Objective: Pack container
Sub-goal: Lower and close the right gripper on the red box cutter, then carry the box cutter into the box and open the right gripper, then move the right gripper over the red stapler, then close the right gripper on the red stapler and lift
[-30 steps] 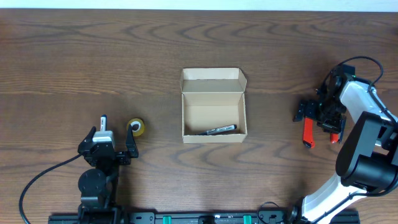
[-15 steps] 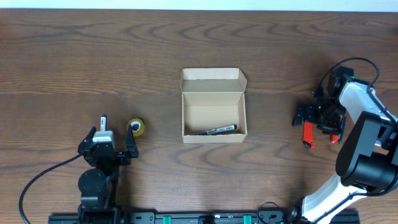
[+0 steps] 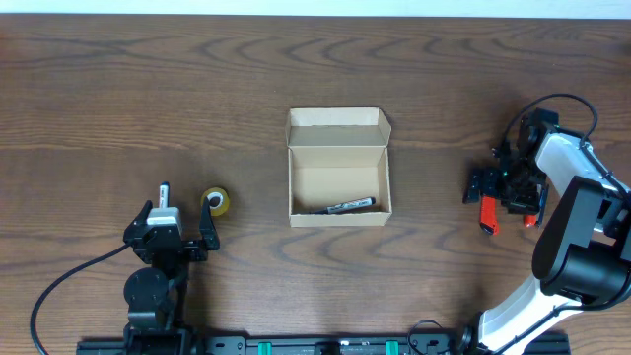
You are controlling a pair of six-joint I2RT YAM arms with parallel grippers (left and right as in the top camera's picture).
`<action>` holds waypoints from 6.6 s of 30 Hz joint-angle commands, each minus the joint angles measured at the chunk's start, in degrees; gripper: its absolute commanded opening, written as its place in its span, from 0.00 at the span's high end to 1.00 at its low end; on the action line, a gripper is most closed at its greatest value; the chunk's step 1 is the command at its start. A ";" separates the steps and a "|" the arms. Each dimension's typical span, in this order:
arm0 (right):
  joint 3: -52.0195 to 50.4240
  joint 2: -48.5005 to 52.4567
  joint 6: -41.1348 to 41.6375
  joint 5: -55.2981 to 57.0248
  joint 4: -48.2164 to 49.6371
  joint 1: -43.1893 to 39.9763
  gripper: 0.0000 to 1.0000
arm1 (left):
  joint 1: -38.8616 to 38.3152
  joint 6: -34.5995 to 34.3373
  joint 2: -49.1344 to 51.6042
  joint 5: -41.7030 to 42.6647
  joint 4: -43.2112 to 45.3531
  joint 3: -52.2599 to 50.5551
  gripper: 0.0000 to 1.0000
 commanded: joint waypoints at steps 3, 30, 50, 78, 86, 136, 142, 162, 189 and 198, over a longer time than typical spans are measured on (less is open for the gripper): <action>-0.70 0.52 -1.20 -0.46 0.39 -0.24 0.12 | 0.17 -0.61 0.04 0.26 -2.84 -0.79 0.05; -0.70 0.52 -0.44 4.66 0.37 -0.24 0.91 | 0.17 -0.61 0.04 0.26 -2.82 -0.79 0.05; 18.27 -11.43 -5.68 -6.97 -0.81 20.13 0.99 | 0.17 -0.63 0.04 0.68 -2.80 -0.79 0.05; 25.09 6.38 -59.21 -3.93 -13.99 47.65 0.99 | 0.17 -0.63 0.04 0.70 -2.80 -0.79 0.05; 25.09 12.50 -58.93 -4.35 -12.72 47.65 0.99 | 0.17 -0.63 0.04 0.70 -2.78 -0.79 0.05; 15.69 -13.70 -2.34 0.94 -8.35 -14.25 0.01 | 0.17 -0.61 0.04 0.63 -2.80 -0.79 0.05; 1.70 -13.70 -3.74 0.55 3.56 -14.88 0.01 | 0.17 -0.61 0.04 0.66 -2.80 -0.79 0.05; -7.48 -6.47 -5.20 -1.77 16.04 -14.93 0.01 | 0.17 -0.66 0.04 0.74 -2.80 -0.79 0.05; -7.48 -3.32 -6.08 -1.73 17.20 -14.86 0.99 | 0.17 -1.25 0.04 1.75 -2.69 -0.79 0.05; -5.01 -7.10 -6.12 -11.17 14.82 -7.89 0.99 | 0.17 -1.25 0.04 1.75 -2.67 -0.79 0.05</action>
